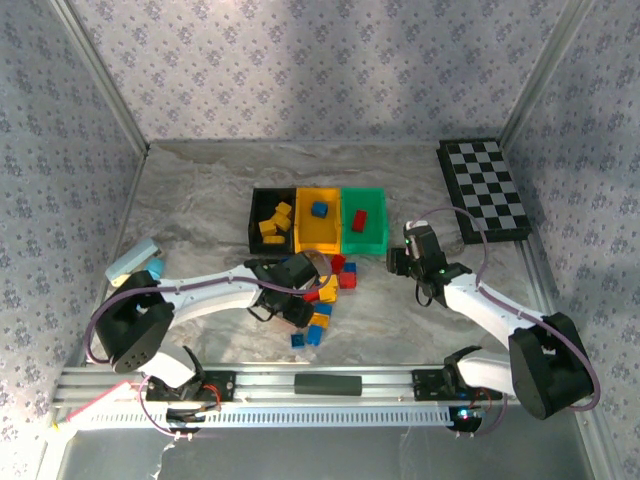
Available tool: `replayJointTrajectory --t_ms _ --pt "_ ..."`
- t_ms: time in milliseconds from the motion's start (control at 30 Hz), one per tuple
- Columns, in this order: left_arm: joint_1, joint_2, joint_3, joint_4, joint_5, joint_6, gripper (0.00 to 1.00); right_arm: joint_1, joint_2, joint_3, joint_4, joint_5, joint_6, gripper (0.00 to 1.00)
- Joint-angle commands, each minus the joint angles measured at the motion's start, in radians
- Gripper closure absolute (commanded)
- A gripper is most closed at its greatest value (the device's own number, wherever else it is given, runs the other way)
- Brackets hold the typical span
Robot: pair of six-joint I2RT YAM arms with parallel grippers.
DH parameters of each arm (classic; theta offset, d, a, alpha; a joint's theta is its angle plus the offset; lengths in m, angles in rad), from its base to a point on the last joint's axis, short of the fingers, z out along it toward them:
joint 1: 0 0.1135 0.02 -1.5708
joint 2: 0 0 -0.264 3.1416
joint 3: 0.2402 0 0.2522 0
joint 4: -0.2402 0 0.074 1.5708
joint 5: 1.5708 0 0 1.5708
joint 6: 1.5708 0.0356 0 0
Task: Sort the legos into containers by color
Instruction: Pick up the lego from the middle-left of the table, then place the lego in the container.
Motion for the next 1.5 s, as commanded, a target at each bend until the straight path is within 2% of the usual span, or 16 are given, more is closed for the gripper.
replayJointTrajectory --t_ms 0,267,467,667,933,1133,1333,1467 --pt "-0.005 -0.02 0.037 -0.031 -0.023 -0.015 0.35 -0.008 0.007 0.002 0.009 0.002 -0.002 0.36" --pt "-0.005 -0.049 0.133 -0.07 -0.08 -0.004 0.35 -0.006 0.006 0.002 0.008 -0.003 -0.001 0.36" --pt "0.008 0.014 0.333 -0.122 -0.17 0.045 0.35 -0.007 0.014 0.003 0.021 -0.013 0.004 0.36" --pt "0.024 0.172 0.617 -0.089 -0.241 0.116 0.35 -0.008 0.005 0.002 0.016 -0.003 0.012 0.36" --pt "0.066 0.515 1.02 -0.057 -0.219 0.202 0.35 -0.022 -0.036 -0.001 0.003 0.035 0.004 0.36" --pt "0.09 0.762 1.318 -0.144 -0.196 0.242 0.34 -0.049 -0.045 -0.021 0.025 -0.006 0.024 0.36" --pt "0.092 0.887 1.498 -0.226 -0.206 0.252 0.26 -0.053 -0.028 -0.016 0.037 -0.021 0.027 0.36" --pt "0.089 0.864 1.478 -0.224 -0.2 0.249 0.22 -0.055 -0.029 -0.017 0.038 -0.025 0.026 0.36"
